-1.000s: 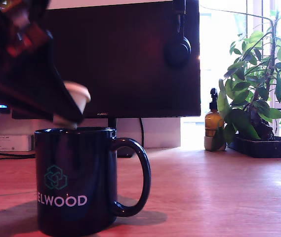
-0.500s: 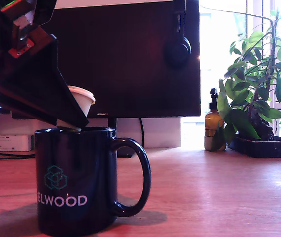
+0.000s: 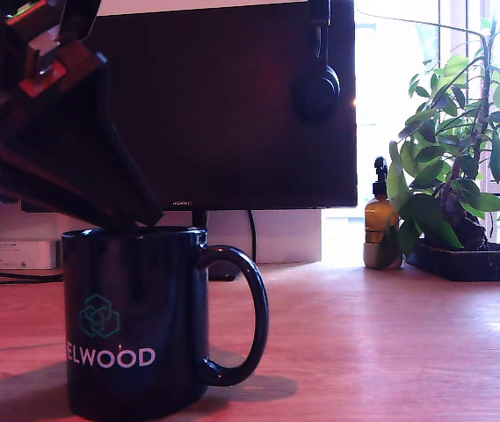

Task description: Pick up the coffee capsules from the table one by one and drop them inside the nearest coffee cup

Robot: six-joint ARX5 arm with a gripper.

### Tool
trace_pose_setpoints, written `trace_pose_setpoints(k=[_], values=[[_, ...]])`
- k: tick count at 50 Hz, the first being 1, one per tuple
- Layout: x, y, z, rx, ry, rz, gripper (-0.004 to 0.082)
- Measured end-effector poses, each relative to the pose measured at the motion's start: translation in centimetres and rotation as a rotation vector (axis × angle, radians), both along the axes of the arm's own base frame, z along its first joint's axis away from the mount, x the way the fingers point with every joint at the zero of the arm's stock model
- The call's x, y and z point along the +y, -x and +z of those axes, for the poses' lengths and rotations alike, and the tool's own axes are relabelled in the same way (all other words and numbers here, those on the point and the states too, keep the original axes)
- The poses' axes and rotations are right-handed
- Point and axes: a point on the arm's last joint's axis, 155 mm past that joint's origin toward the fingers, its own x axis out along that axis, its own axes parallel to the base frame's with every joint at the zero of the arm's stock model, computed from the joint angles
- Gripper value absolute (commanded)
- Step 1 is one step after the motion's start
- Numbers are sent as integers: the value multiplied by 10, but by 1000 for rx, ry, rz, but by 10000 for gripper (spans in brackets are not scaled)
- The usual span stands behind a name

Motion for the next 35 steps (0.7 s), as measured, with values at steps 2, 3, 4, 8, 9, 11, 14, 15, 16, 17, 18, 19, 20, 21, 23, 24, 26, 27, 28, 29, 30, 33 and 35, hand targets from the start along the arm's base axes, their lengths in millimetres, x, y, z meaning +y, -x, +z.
trace_pose_setpoints(k=[2, 3, 4, 8, 9, 11, 14, 15, 16, 17, 18, 19, 20, 21, 23, 24, 26, 27, 28, 29, 30, 33, 35], values=[[0, 0, 0, 0, 0, 0, 624], [0, 0, 0, 0, 0, 0, 624], [0, 0, 0, 0, 0, 0, 624], [0, 0, 0, -1, 1, 0, 618], [0, 0, 0, -1, 1, 0, 614], [0, 0, 0, -1, 1, 0, 594], [0, 0, 0, -1, 1, 0, 530], [0, 0, 0, -1, 1, 0, 500], [0, 0, 0, -1, 1, 0, 465], [0, 0, 0, -1, 1, 0, 423], [0, 0, 0, -1, 1, 0, 376], [0, 0, 0, -1, 1, 1, 329], [0, 0, 1, -2, 2, 1, 272], [0, 0, 1, -2, 2, 1, 212], [0, 0, 2, -8, 4, 3, 92], [1, -1, 4, -13, 6, 6, 38], [1, -1, 8, -26, 14, 10, -33], [2, -2, 11, -36, 19, 13, -18], [2, -2, 15, -46, 25, 15, -17], [3, -3, 19, -58, 33, 21, -17], [4, -4, 23, -73, 41, 27, -19], [6, -8, 37, -119, 65, 47, -19], [9, -11, 44, -150, 73, 66, -19]])
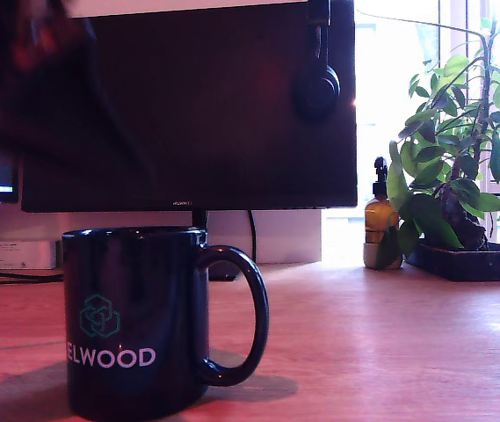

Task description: Pick up the coffee capsules from the table one by one and drop them inside the nearest coffee cup

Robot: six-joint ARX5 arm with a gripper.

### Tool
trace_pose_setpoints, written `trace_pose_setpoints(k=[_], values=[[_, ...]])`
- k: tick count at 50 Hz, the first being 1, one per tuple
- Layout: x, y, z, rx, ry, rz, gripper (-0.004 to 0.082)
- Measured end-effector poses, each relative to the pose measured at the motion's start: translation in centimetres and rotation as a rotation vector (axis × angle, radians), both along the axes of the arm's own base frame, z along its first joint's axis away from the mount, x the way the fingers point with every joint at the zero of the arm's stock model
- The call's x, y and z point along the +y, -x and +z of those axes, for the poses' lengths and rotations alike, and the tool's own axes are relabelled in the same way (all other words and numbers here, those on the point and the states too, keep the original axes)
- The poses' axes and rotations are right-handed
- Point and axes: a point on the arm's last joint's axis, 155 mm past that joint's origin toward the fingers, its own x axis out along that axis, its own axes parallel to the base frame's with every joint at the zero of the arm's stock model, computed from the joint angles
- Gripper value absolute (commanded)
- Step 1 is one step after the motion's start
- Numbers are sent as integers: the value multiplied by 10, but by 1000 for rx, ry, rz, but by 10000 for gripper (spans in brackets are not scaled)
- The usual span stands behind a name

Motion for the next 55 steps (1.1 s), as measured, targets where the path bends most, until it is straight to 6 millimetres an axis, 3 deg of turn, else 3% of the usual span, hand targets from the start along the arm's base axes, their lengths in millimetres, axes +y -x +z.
trace_pose_setpoints(k=[11, 21, 30, 41, 55], values=[[14, -16, 35, -128, 69, 84, -19], [40, -36, 57, -226, 141, 190, -19], [67, -56, 44, -240, 137, 294, -19], [94, -77, 57, -308, 188, 383, -19], [131, -84, 14, -248, 156, 491, -19]])
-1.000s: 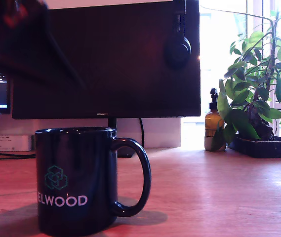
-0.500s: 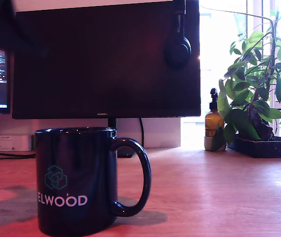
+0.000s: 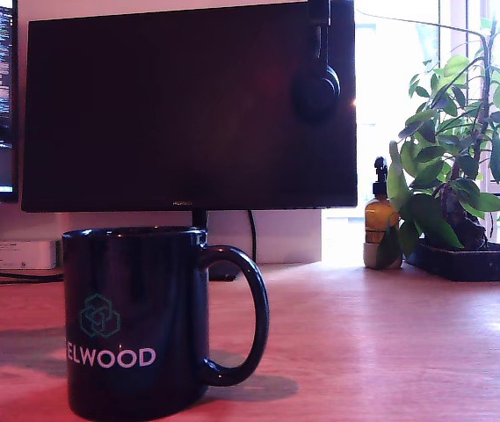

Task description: Pick up the coffee capsules from the table one by one and drop them inside the nearest coffee cup

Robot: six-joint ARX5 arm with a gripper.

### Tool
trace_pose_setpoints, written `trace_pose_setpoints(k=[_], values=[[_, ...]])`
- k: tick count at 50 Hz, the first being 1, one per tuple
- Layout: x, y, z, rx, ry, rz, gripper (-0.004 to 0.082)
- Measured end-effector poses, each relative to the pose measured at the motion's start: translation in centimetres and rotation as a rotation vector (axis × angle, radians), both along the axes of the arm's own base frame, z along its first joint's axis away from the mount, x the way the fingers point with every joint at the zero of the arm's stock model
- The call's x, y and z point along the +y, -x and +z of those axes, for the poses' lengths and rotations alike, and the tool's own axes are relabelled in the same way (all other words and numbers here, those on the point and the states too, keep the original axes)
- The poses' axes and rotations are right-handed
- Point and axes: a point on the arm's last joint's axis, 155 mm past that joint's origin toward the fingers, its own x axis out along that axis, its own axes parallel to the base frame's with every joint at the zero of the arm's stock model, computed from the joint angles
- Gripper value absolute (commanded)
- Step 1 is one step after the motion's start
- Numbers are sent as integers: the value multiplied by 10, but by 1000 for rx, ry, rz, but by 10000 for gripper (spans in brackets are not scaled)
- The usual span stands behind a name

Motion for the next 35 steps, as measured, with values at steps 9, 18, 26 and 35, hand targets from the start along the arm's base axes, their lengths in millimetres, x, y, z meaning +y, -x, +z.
trace_pose_setpoints(k=[9, 18, 26, 35], values=[[18, 2, 7, -15, 65, 66, -19], [28, 15, 10, -43, 104, 105, -19], [32, 33, 3, -31, 127, 120, -19], [44, 51, 14, -85, 123, 174, -19]])
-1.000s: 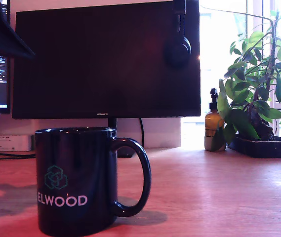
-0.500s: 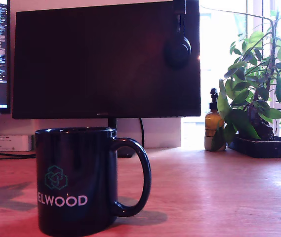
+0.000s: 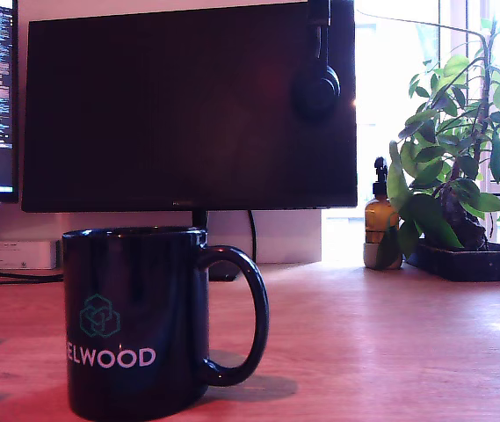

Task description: Pick up the coffee capsules from the table one by one and drop them inside the nearest coffee cup

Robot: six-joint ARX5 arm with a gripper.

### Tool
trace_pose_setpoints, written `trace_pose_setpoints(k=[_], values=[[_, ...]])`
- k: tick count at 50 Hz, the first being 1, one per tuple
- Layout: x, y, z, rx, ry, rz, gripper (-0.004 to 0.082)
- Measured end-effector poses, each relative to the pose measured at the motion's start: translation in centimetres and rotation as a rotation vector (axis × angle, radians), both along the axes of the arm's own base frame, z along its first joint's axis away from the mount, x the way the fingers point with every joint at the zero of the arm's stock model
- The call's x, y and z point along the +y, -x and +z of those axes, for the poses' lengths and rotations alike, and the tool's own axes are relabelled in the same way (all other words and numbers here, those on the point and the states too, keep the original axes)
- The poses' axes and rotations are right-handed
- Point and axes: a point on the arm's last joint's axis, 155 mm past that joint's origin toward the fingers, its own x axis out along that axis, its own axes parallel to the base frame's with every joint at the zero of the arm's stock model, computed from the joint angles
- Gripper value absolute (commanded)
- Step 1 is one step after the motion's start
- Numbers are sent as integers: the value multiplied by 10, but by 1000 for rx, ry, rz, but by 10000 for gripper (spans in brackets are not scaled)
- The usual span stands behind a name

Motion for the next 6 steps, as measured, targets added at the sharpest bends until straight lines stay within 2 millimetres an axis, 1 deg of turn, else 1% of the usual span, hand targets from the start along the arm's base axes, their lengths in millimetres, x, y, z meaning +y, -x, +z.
trace_pose_setpoints(k=[6], values=[[6, 9, 4, -27, -2, 26, -19]])
